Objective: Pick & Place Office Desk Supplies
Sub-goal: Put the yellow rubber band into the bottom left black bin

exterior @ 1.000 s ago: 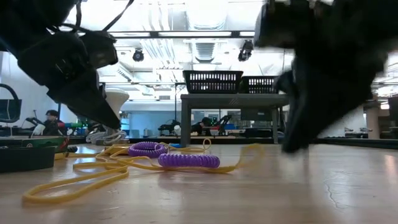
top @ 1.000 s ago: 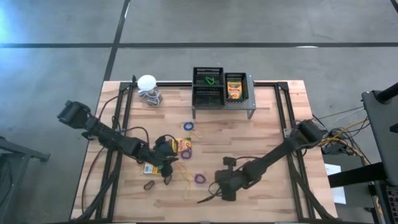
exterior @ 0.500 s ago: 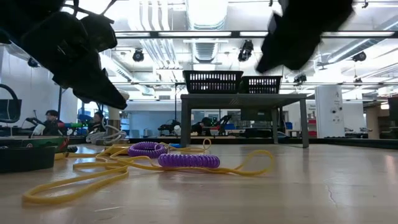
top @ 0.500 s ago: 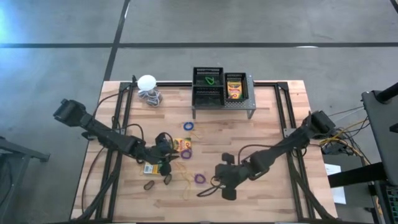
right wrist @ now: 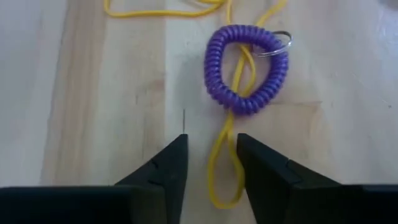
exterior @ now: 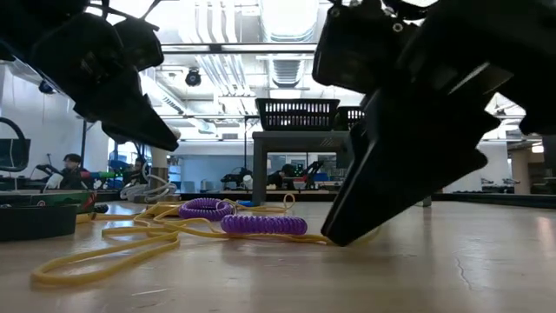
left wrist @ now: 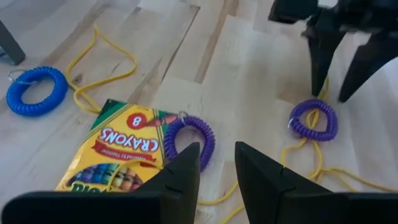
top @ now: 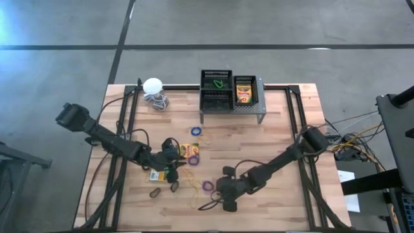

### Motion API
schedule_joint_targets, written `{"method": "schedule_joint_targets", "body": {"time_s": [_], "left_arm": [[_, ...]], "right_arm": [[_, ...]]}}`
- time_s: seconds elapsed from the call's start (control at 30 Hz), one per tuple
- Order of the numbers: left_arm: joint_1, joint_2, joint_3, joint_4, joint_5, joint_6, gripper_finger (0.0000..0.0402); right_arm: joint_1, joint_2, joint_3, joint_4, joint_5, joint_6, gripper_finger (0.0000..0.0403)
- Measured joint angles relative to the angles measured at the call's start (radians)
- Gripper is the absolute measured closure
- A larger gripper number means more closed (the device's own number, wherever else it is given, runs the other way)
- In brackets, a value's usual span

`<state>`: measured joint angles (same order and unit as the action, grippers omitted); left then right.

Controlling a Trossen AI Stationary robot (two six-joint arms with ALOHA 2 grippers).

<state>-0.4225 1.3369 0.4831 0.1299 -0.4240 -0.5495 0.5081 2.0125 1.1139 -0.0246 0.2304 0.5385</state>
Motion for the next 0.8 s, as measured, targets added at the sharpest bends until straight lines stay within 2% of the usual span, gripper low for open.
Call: {"method": "schedule_joint_targets", "body": {"time_s": [0.2,0.4,0.5,0.6,0.67,0.8], "left_arm": [[0.000,0.000,0.000,0.004,-0.007,0.000,0.0296],[0.000,0.000,0.000,0.007,-0.015,0.000,0.0296],[0.001,0.000,0.000,0.010,-0.030,0.000,0.0296],[0.001,0.000,0.000,0.011,-0.033,-0.001,0.0296],[0.001,0.000,0.000,0.010,-0.033,-0.005,0.0296],[0.001,0.000,0.000,0.010,-0.033,-0.007,0.0296]], "right_arm": [[0.010,-0.020,-0.007,-0.058,-0.002,0.035,0.0378],[0.035,-0.164,0.014,-0.349,-0.034,0.087,0.0393],[0.029,-0.275,0.053,-0.369,-0.026,0.066,0.0394],[0.018,-0.354,0.087,-0.371,-0.011,-0.024,0.0394],[0.012,-0.401,0.112,-0.367,0.054,-0.109,0.0394],[-0.022,-0.480,0.172,-0.349,0.258,-0.302,0.0394]]}}
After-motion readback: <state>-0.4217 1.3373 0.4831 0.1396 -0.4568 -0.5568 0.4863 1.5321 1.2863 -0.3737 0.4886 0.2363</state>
